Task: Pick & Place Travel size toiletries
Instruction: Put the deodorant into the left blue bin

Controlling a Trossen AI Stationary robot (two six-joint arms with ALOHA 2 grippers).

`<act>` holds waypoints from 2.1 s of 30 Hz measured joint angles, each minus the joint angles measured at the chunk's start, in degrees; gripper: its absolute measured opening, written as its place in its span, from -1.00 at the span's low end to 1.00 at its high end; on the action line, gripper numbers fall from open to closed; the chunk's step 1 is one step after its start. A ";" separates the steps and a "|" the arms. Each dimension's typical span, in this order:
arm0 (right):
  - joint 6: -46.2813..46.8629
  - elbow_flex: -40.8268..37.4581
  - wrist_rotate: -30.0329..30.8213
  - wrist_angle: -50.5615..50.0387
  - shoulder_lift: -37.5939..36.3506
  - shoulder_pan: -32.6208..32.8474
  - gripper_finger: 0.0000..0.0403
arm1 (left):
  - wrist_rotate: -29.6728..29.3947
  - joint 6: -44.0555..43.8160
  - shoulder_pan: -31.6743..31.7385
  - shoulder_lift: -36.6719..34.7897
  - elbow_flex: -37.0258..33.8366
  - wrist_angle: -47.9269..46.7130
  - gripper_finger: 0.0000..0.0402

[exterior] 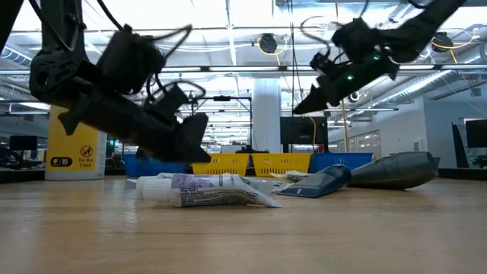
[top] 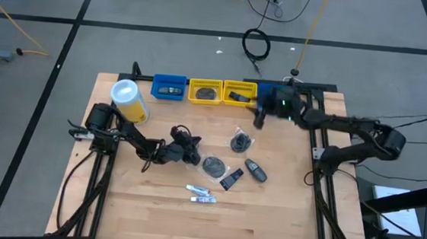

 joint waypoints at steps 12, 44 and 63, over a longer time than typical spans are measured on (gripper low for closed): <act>10.49 -23.00 11.07 35.38 0.91 21.16 -0.27 | -13.62 22.79 -7.19 -19.70 -1.26 -2.48 -0.88; 22.45 -25.49 31.51 16.94 -7.82 34.68 -0.17 | 23.76 21.71 12.48 -29.45 10.12 -42.85 -0.88; 33.01 -12.55 18.64 -28.01 -14.36 44.60 0.43 | 24.16 21.27 13.01 -14.55 9.63 -32.21 -0.88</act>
